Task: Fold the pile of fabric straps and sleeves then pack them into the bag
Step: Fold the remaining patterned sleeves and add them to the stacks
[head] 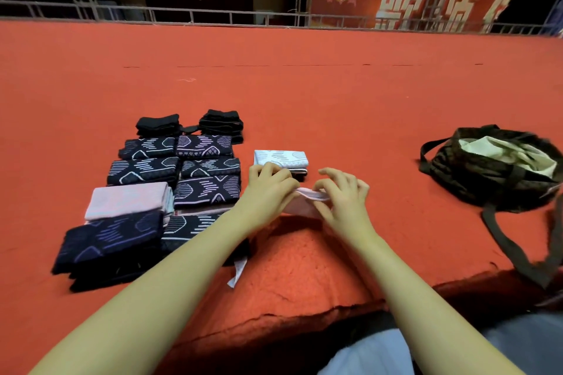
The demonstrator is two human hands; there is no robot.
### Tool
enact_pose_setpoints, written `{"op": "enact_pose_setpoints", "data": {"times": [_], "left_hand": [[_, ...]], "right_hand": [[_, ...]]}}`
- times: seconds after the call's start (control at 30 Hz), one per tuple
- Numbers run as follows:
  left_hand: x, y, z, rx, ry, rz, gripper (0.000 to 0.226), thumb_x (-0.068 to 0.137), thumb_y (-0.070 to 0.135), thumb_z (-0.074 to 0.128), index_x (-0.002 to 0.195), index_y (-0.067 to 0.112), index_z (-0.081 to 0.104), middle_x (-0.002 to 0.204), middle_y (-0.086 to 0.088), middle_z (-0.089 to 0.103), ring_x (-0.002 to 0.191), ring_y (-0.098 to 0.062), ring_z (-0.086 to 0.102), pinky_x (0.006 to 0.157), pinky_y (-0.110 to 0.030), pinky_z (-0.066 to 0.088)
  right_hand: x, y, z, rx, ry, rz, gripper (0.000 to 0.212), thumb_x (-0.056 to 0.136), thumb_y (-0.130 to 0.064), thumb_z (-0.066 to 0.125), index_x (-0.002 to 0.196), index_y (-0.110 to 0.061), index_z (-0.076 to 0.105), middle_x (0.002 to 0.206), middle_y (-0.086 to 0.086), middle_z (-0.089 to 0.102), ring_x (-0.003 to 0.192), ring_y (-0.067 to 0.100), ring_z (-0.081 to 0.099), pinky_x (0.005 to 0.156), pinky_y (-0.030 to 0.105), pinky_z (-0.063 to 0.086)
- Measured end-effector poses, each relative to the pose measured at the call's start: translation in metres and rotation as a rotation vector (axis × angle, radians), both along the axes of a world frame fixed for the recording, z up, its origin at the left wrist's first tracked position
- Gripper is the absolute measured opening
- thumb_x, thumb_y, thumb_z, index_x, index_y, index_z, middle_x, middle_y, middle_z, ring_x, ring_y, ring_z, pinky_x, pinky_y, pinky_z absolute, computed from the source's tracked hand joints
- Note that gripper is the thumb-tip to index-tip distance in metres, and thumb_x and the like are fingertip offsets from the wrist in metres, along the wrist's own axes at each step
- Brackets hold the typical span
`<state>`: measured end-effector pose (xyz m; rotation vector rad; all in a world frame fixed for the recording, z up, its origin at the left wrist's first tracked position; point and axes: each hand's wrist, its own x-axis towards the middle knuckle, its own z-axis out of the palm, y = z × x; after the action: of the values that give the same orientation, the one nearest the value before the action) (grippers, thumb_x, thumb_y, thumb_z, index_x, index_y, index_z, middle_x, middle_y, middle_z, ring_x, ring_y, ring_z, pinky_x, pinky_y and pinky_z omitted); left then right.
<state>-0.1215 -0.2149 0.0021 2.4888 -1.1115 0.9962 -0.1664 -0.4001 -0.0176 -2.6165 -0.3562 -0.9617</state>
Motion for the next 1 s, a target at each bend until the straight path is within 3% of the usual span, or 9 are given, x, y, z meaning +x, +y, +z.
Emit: {"op": "enact_pose_setpoints", "data": {"times": [0.13,0.3,0.5,0.7,0.9,1.0], "left_hand": [[0.001,0.006,0.000,-0.078,-0.099,0.030,0.027,0.087,0.032,0.049,0.080,0.016,0.070,0.097,-0.004,0.065,0.100,-0.022,0.044,0.081,-0.036,0.024],[-0.001,0.010,-0.002,-0.100,-0.177,0.005,0.022,0.086,0.029,0.055,0.076,0.018,0.071,0.116,-0.001,0.057,0.112,-0.024,0.045,0.085,-0.037,0.025],[0.004,0.016,0.012,-0.211,-0.073,0.043,0.025,0.082,0.037,0.056,0.077,0.020,0.074,0.110,-0.008,0.065,0.109,-0.023,0.044,0.080,-0.033,0.022],[0.051,0.025,0.034,-0.248,-0.062,0.060,0.021,0.079,0.033,0.059,0.076,0.019,0.074,0.111,-0.006,0.065,0.108,-0.024,0.042,0.079,-0.030,0.019],[0.119,0.018,0.029,-0.170,-0.147,0.035,0.014,0.080,0.025,0.063,0.074,0.014,0.069,0.110,-0.007,0.064,0.107,-0.024,0.045,0.081,-0.035,0.026],[0.144,0.018,0.021,-0.088,-0.208,-0.004,0.009,0.080,0.016,0.064,0.074,0.010,0.067,0.113,-0.003,0.059,0.107,-0.025,0.047,0.080,-0.037,0.032]], "right_hand": [[0.002,-0.004,-0.004,-0.013,0.052,0.000,0.039,0.084,-0.051,0.049,0.108,-0.026,0.068,0.134,-0.002,0.054,0.116,0.017,0.038,0.086,0.025,0.013],[0.006,0.001,0.002,0.038,-0.014,0.054,0.029,0.088,-0.043,0.048,0.087,-0.021,0.068,0.122,0.000,0.060,0.112,0.017,0.042,0.084,0.027,0.014],[0.024,0.014,0.019,0.141,-0.207,0.033,0.025,0.086,-0.035,0.055,0.084,-0.017,0.071,0.117,0.005,0.060,0.110,0.021,0.043,0.084,0.025,0.016],[0.073,0.028,0.038,0.133,-0.396,0.007,0.017,0.084,-0.029,0.060,0.084,-0.018,0.073,0.117,-0.006,0.051,0.105,0.023,0.042,0.085,0.027,0.016],[0.141,0.018,0.037,-0.006,-0.475,0.000,0.019,0.089,-0.027,0.057,0.085,-0.017,0.074,0.112,-0.005,0.051,0.099,0.024,0.043,0.082,0.034,0.025],[0.169,0.010,0.030,-0.116,-0.454,0.023,0.010,0.084,-0.022,0.064,0.087,-0.018,0.072,0.113,-0.003,0.050,0.096,0.025,0.045,0.081,0.036,0.027]]}}
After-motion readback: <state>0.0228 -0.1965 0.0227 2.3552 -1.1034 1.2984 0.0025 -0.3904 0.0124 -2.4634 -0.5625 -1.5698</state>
